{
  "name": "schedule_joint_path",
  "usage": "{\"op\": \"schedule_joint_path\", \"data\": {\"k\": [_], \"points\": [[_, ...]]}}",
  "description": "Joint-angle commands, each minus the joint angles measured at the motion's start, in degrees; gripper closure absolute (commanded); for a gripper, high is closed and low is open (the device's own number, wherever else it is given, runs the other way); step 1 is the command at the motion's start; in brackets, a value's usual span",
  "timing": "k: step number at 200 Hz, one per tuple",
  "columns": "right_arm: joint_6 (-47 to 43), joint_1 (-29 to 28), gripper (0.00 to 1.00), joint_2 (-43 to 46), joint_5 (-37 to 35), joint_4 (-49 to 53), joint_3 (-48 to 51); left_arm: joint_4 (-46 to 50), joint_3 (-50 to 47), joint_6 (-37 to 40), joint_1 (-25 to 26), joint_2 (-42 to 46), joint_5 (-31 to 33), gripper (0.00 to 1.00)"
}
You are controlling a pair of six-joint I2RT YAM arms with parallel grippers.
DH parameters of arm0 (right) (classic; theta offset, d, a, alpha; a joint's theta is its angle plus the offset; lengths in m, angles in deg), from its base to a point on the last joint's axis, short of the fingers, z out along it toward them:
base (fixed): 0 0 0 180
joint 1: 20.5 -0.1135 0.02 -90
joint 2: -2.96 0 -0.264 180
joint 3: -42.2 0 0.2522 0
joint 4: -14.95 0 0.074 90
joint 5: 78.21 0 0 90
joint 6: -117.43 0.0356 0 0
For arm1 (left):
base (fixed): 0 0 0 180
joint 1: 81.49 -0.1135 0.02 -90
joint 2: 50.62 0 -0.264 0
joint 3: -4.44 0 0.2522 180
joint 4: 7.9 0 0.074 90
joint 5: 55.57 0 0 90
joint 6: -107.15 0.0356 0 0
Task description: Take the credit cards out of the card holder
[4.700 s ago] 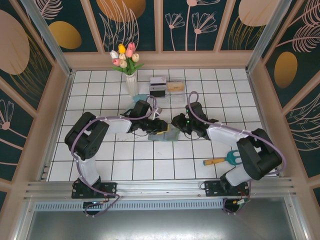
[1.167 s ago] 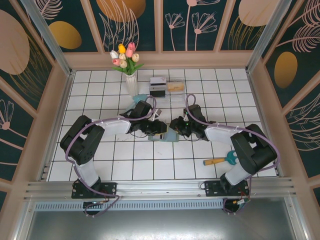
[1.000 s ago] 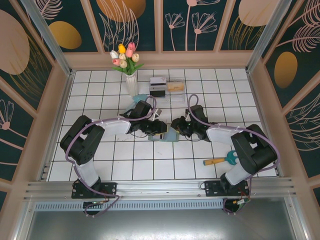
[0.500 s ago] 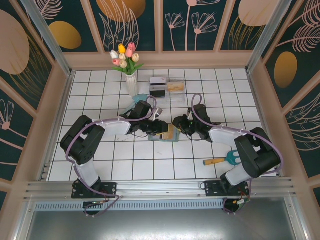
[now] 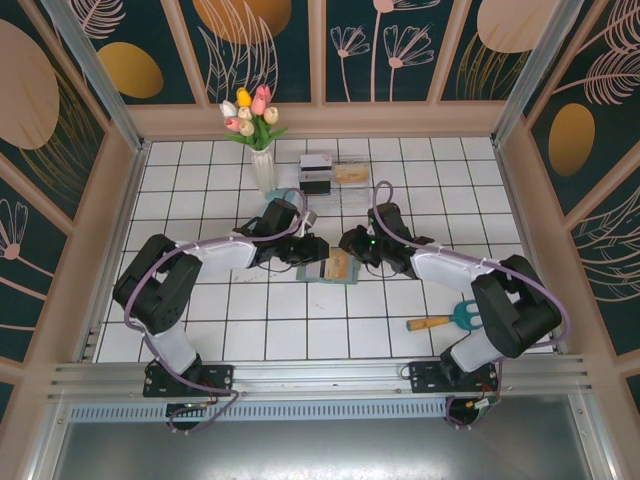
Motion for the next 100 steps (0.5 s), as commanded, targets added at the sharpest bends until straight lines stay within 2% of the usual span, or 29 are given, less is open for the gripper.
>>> {"op": "schedule_joint_path", "data": {"k": [1, 40, 82, 100], "points": [[-0.3, -0.5, 0.77, -2.3, -1.6, 2.9, -1.4, -0.1, -0.1, -1.3, -0.2, -2.0, -0.5, 0.78], [0.1, -0.5, 0.78, -5.1, -1.1, 4.3, -1.8, 2.1, 2.2, -0.8, 0.0, -4.7, -0.2, 0.91], [0.0, -0.4, 0.78, -6.9, -1.6, 5.5, -1.4, 3.5, 4.5, 0.6, 1.3, -6.6, -0.6, 0.90], [-0.1, -0.2, 0.79, -7.4, -2.0, 6.1, -1.3, 5.6, 4.9, 1.3, 1.4, -7.1, 2.5, 0.90]]}}
